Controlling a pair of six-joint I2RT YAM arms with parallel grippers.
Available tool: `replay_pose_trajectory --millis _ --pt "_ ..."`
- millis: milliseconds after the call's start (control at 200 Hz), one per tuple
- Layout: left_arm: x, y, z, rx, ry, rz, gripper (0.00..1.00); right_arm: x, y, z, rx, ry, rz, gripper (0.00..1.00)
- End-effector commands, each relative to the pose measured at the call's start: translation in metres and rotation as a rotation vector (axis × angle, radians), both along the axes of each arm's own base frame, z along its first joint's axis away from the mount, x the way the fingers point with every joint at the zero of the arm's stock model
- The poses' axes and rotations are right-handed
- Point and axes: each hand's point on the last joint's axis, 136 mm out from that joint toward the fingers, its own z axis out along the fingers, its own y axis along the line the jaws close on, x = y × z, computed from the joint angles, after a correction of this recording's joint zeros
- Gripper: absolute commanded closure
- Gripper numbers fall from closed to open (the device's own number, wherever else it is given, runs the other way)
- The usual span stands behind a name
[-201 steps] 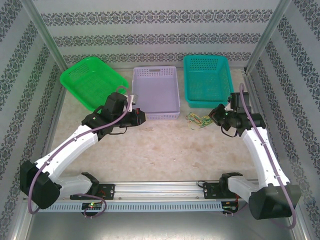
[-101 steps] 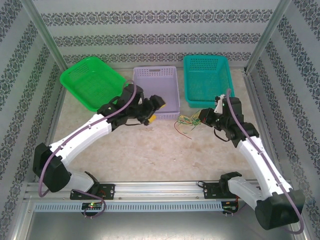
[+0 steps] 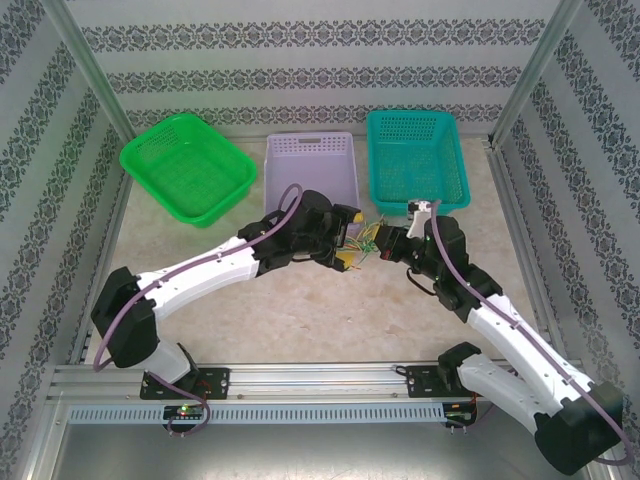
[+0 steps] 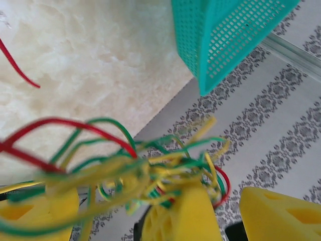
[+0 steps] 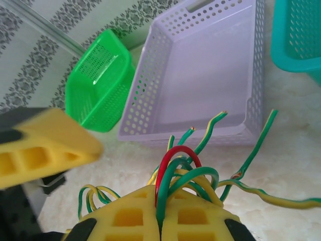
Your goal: Untangle the cables
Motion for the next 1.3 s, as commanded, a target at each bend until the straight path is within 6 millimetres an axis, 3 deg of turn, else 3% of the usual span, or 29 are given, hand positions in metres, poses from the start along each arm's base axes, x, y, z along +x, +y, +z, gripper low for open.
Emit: replay_pose_trajectory --millis 0,55,135,190,290,315,480,550,619,759,889,944,1104,1204,1269,1294 --pt "-0.001 0.008 -0.023 -0.076 0.203 0.187 0.21 0.002 -0.006 0.025 0.124 -0.065 -0.072 1.00" --pt "-0.002 0.017 -0.040 -0.046 0.210 0.220 0.37 0.000 -0.009 0.027 0.182 -0.061 -0.102 1.00" --pt "0.006 0.026 -0.052 -0.036 0.163 0.270 0.81 -0.002 -0.015 0.025 0.296 -0.031 -0.155 1.00" --pt "0.011 0.033 -0.055 -0.018 0.123 0.292 1.00 -0.002 -0.020 0.020 0.391 0.005 -0.201 1.00" --pt "0.015 0.038 -0.057 -0.018 0.066 0.304 1.00 0.001 -0.038 0.007 0.630 0.072 -0.346 1.00" --pt "0.015 0.039 -0.059 -0.020 0.062 0.305 1.00 0.001 -0.044 -0.008 0.689 0.109 -0.396 1.00" --pt "0.015 0.068 -0.057 0.032 -0.049 0.362 1.00 -0.004 -0.092 -0.052 1.139 0.256 -0.727 1.00" --pt "0.018 0.084 -0.052 0.048 -0.128 0.404 1.00 -0.006 -0.109 -0.054 1.253 0.256 -0.816 1.00" --pt "0.022 0.096 -0.049 0.053 -0.191 0.430 1.00 -0.010 -0.112 -0.054 1.277 0.313 -0.850 1.00" --pt "0.032 0.097 -0.042 0.000 -0.270 0.416 1.00 -0.016 -0.079 -0.069 1.136 0.551 -0.734 0.99" --pt "0.044 0.092 -0.023 0.002 -0.378 0.327 1.00 -0.034 -0.060 -0.082 0.860 0.699 -0.598 0.62" --pt "0.048 0.092 -0.012 0.033 -0.445 0.261 1.00 -0.038 -0.064 -0.068 0.795 0.681 -0.567 0.56" --pt "0.048 0.095 0.006 0.129 -0.595 0.088 1.00 -0.039 -0.084 -0.039 0.678 0.588 -0.550 0.53" --pt "0.045 0.095 0.013 0.149 -0.653 0.014 1.00 -0.028 -0.070 -0.009 0.551 0.503 -0.380 0.57" --pt "0.043 0.093 0.019 0.183 -0.696 -0.055 1.00 -0.022 -0.058 0.015 0.370 0.395 -0.224 0.58" --pt "0.042 0.092 0.022 0.207 -0.715 -0.083 1.00 -0.024 -0.056 0.015 0.287 0.397 -0.199 0.57"
